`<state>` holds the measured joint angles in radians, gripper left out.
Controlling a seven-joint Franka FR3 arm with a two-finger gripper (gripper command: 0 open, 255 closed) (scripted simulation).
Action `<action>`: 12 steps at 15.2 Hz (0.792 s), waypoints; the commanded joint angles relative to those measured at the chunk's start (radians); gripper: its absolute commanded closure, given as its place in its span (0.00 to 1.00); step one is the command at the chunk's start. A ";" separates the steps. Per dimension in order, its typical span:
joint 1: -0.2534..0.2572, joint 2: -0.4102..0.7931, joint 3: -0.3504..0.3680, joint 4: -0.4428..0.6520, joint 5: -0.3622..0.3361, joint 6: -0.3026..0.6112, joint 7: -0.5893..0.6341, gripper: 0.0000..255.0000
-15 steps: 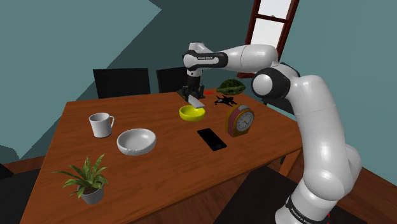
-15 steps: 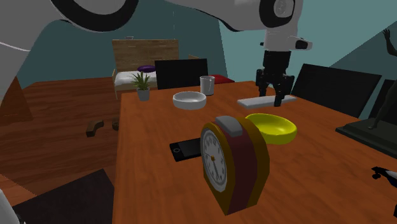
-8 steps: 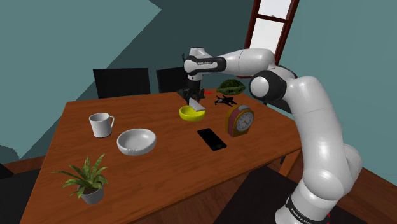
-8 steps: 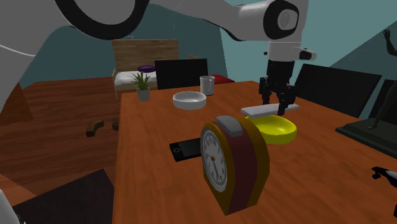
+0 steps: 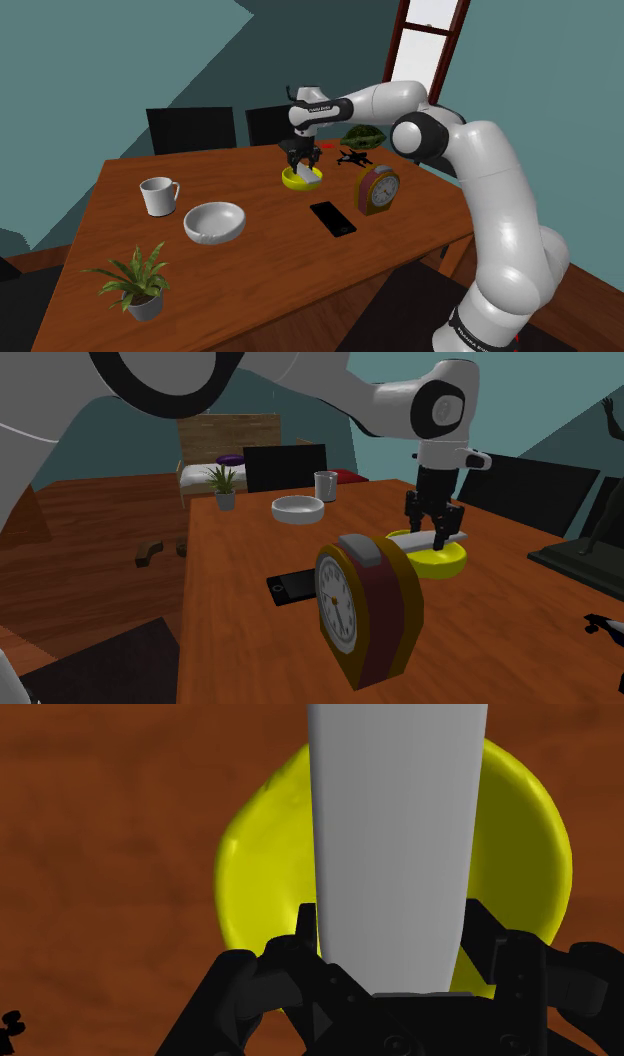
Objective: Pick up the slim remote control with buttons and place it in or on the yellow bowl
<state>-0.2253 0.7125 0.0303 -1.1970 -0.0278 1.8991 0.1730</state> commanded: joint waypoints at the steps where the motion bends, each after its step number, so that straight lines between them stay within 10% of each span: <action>1: 0.000 0.001 0.000 -0.003 0.000 0.005 0.000 1.00; 7: 0.000 0.001 0.000 -0.003 0.000 0.005 0.000 1.00; 8: 0.000 0.001 0.000 -0.003 0.000 0.005 0.000 0.00; 12: 0.000 0.001 0.000 -0.003 0.000 0.005 0.000 0.00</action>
<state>-0.2250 0.7137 0.0303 -1.1996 -0.0279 1.9039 0.1734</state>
